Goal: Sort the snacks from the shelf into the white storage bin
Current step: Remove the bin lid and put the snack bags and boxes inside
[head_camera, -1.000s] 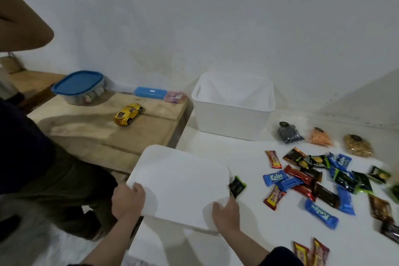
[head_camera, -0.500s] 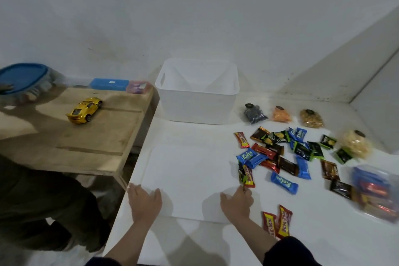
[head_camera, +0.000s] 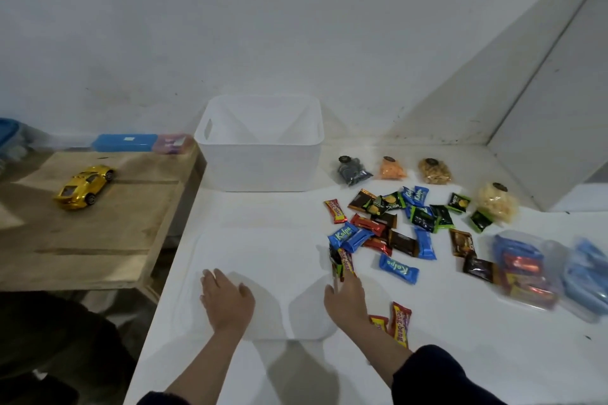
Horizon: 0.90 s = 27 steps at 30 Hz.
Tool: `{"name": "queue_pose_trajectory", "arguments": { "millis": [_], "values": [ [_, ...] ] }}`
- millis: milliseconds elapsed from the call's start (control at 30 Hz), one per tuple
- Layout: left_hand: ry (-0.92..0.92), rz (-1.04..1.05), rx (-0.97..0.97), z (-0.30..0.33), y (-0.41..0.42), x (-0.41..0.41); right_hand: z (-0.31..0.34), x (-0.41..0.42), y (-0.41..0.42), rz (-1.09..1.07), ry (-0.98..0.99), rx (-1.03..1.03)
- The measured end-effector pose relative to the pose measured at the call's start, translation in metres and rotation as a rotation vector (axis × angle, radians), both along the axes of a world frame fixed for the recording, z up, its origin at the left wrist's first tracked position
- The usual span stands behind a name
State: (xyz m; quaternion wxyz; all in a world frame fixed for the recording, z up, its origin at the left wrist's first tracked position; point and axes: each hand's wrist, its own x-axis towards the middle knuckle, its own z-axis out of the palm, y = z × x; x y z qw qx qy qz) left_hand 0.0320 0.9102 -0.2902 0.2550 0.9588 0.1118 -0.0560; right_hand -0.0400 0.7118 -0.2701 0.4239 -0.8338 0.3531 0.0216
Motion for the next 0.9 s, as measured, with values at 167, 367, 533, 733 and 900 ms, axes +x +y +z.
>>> {"name": "queue_pose_trajectory", "arguments": {
  "millis": [167, 367, 533, 733, 900],
  "values": [
    [-0.059, -0.107, -0.115, 0.011, -0.063, -0.008, 0.012, -0.013, -0.036, -0.028, -0.106, 0.059],
    [-0.095, -0.216, -0.205, 0.027, -0.167, -0.035, 0.023, -0.058, -0.112, -0.06, -0.149, 0.077],
    [-0.105, -0.257, -0.301, 0.044, -0.256, -0.067, 0.035, -0.089, -0.2, -0.068, -0.176, 0.036],
    [-0.136, -0.274, -0.329, 0.066, -0.342, -0.064, 0.056, -0.083, -0.301, -0.095, -0.187, -0.04],
    [-0.175, -0.271, -0.308, 0.077, -0.376, -0.039, 0.069, -0.057, -0.369, -0.167, -0.242, -0.01]
  ]
}}
